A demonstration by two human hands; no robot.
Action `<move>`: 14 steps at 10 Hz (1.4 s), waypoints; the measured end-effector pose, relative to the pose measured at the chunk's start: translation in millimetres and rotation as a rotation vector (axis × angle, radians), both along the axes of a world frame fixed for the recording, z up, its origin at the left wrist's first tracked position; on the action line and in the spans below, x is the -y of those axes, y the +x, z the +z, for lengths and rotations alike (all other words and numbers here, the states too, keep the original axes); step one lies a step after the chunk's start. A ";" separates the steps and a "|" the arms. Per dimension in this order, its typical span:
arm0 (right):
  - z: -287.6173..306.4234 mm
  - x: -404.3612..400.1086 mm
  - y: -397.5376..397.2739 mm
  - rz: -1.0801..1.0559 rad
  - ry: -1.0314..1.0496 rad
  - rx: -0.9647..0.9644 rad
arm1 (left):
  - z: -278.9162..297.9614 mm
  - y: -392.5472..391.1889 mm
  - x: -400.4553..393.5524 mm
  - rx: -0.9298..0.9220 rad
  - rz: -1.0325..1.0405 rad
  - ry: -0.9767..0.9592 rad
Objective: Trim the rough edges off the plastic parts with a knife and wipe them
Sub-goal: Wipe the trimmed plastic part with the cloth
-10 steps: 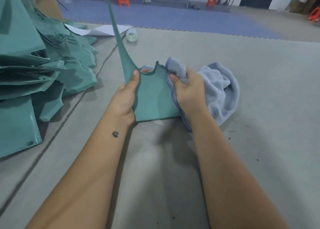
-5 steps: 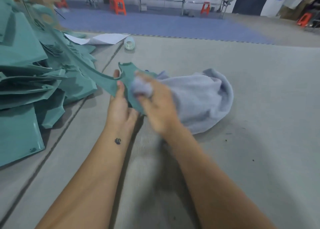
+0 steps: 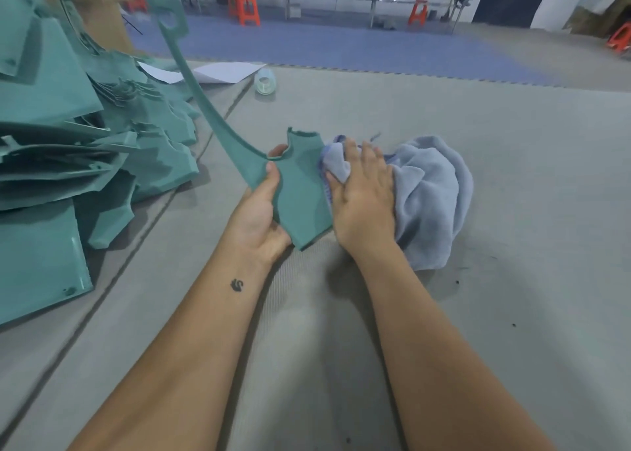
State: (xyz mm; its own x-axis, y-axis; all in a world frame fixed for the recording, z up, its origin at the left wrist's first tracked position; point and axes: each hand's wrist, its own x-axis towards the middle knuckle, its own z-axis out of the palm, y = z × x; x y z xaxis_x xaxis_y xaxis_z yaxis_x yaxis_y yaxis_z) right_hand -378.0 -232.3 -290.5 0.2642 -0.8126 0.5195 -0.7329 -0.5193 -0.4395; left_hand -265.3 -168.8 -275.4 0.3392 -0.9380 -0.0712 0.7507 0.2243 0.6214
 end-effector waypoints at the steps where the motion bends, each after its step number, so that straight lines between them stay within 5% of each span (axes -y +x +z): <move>1: 8.1 -2.7 -3.9 -0.014 0.040 0.529 | 2.8 6.2 0.6 0.029 0.080 0.066; 2: 21.6 -7.0 -11.8 -0.149 -0.058 0.998 | 6.6 14.4 -0.2 -0.053 0.164 0.064; 3: 24.5 -16.8 -7.4 -0.179 0.044 0.543 | 8.9 11.3 -1.2 -0.137 0.188 -0.016; 5: 28.4 -29.2 17.3 0.165 0.543 0.556 | 6.8 -6.2 -4.6 -0.255 -0.076 -0.028; 6: 28.3 -24.7 14.9 0.156 0.569 0.537 | 6.9 -5.4 -7.7 -0.220 -0.212 0.084; 7: 32.4 -15.9 2.1 -0.002 0.444 0.661 | 8.2 -6.3 -2.2 0.101 -0.172 0.278; 8: 36.3 -2.9 -24.1 -0.365 0.187 0.480 | 16.1 -4.0 -11.1 0.694 -0.231 0.481; 9: 34.3 15.8 -47.8 -0.310 0.347 0.680 | 22.1 2.3 -21.6 1.178 0.004 0.277; 10: 32.4 31.4 -64.6 -0.277 0.312 0.859 | 27.8 7.7 -25.1 0.910 -0.027 0.065; 12: 31.4 37.5 -88.6 -0.340 0.170 0.913 | 23.9 14.5 -31.1 0.089 -0.972 -0.238; 13: 29.3 32.1 -88.7 -0.333 0.113 0.779 | 27.1 -10.8 -24.8 -0.299 -0.740 -0.423; 14: 30.4 30.2 -82.4 -0.301 0.082 0.626 | 33.3 -32.0 -18.3 0.114 -0.208 -0.241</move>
